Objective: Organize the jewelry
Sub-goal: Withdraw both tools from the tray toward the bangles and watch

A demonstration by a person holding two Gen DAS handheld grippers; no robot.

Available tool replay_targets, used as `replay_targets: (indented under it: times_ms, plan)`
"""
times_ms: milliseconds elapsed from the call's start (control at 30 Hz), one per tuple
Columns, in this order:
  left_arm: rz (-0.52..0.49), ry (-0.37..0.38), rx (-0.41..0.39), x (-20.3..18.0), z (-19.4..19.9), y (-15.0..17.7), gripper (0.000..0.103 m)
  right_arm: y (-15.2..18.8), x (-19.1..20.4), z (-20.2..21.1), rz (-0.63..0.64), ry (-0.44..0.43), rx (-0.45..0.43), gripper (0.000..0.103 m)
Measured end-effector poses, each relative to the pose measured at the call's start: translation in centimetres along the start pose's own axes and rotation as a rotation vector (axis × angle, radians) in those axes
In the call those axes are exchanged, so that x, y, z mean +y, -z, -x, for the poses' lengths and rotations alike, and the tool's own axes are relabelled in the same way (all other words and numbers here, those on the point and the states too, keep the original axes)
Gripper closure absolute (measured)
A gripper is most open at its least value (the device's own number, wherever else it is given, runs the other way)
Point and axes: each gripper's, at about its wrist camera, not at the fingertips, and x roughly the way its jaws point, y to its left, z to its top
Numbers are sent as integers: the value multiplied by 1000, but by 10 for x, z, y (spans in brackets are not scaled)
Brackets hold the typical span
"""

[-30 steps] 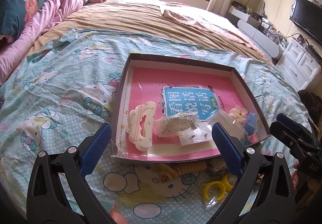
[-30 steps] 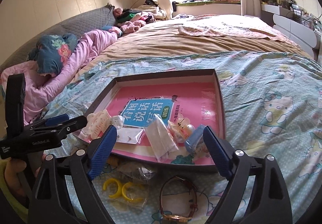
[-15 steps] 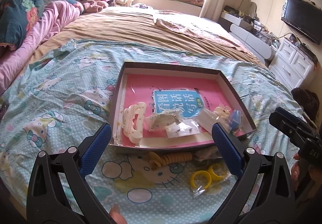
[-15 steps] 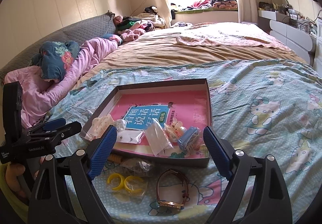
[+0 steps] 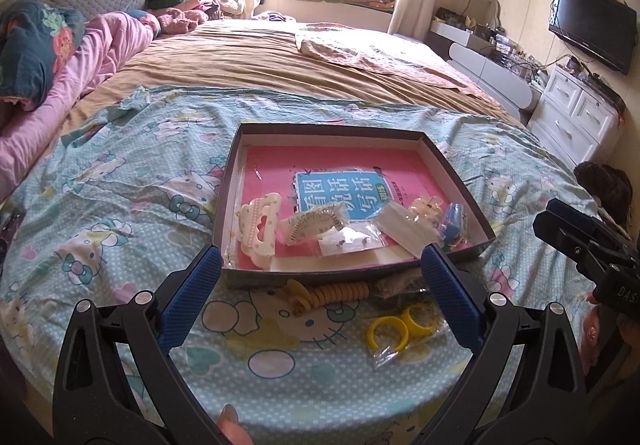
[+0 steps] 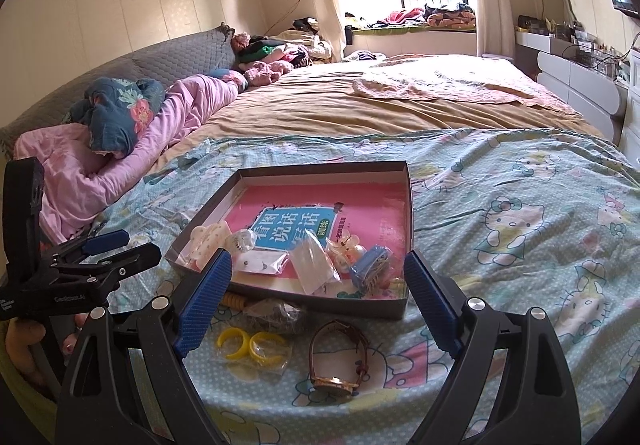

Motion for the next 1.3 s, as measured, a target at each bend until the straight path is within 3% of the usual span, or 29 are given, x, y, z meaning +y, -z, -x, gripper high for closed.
replay_targets:
  times_ms: [700,1300]
  plan:
    - [-25,-46,141,3,-5,41,10,31,-6,5,24,-8,79,16]
    - [-88,-24,210,-17,-17,59,10,63,-12,-21,39,-14,211,16]
